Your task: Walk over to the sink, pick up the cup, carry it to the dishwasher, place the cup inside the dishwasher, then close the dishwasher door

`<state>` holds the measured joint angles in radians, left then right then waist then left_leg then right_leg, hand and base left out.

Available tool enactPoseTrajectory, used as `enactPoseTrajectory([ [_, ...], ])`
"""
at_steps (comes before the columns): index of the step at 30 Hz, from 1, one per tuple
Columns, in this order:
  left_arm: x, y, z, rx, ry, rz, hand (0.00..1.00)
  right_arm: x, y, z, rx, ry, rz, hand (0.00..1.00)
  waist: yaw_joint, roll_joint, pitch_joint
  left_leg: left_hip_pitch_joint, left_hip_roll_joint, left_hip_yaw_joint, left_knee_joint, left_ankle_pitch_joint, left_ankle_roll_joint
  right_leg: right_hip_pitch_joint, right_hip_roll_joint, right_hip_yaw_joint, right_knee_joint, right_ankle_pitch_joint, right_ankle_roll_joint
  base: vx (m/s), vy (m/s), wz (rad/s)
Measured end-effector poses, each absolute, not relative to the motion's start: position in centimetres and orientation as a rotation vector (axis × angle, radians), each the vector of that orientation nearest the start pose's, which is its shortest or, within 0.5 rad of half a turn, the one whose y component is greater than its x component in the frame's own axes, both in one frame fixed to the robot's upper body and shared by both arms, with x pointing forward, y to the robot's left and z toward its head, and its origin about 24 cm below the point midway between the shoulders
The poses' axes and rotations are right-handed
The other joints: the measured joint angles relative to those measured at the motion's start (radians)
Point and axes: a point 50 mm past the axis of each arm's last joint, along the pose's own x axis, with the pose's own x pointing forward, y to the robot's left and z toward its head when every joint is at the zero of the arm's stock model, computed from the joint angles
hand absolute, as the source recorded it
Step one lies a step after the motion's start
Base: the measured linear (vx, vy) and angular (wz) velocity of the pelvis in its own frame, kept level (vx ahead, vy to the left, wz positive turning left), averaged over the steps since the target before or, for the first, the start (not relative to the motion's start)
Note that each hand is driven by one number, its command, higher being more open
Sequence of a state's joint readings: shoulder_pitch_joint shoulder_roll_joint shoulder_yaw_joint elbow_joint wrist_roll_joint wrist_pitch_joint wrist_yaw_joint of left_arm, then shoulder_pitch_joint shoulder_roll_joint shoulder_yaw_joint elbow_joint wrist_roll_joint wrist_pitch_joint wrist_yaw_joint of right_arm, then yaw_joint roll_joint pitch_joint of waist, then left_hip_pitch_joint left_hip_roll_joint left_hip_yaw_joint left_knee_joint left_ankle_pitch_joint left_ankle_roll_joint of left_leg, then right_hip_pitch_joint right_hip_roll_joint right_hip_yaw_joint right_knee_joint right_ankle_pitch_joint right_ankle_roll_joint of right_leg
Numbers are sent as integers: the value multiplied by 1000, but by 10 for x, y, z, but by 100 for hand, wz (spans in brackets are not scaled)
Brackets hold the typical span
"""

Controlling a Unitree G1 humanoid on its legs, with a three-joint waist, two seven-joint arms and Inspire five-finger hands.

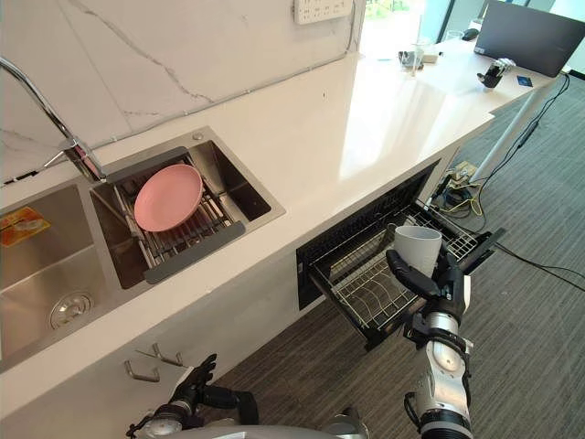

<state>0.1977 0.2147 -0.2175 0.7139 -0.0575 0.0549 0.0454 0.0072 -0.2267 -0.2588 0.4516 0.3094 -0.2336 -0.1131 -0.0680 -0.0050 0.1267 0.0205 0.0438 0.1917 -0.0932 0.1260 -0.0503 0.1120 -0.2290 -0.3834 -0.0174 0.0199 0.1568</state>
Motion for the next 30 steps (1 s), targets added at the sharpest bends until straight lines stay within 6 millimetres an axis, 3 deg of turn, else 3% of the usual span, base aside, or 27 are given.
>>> enactPoseTrajectory([
  [6, 102, 209, -143, 202, 1048, 24, 100, 219, -286, -25, -2, 233, -446, 0, 0, 11, 28, -7, -5, -16, 0, 0, 0, 0, -2, -12, 5, -6, 4, -2, 2, 6],
  [10, 101, 212, -146, 134, 1081, 55, 100, 237, -303, -10, -90, 217, -444, 0, -1, 52, 93, -66, -15, -33, 0, 15, 13, -54, -17, -30, 24, -5, 5, -28, 37, 16],
  [16, 112, 209, -143, 9, 1038, 112, 100, 261, -308, 13, -146, 150, -437, 0, 21, 81, 180, -103, -29, -62, 6, 31, 25, -74, -28, -57, 34, -4, 8, 14, 25, 18],
  [23, 118, 204, -142, -87, 1002, 160, 100, 270, -324, 33, -226, 118, -486, 0, 26, 147, 244, -155, -45, -100, 6, 50, 27, -123, -48, -85, 78, -15, 16, -11, 21, 15],
  [30, 123, 205, -140, -121, 970, 174, 100, 282, -328, 44, -301, 124, -501, 0, 29, 157, 283, -181, -51, -116, 6, 66, 27, -172, -69, -87, 155, -42, 14, -67, 18, 8],
])
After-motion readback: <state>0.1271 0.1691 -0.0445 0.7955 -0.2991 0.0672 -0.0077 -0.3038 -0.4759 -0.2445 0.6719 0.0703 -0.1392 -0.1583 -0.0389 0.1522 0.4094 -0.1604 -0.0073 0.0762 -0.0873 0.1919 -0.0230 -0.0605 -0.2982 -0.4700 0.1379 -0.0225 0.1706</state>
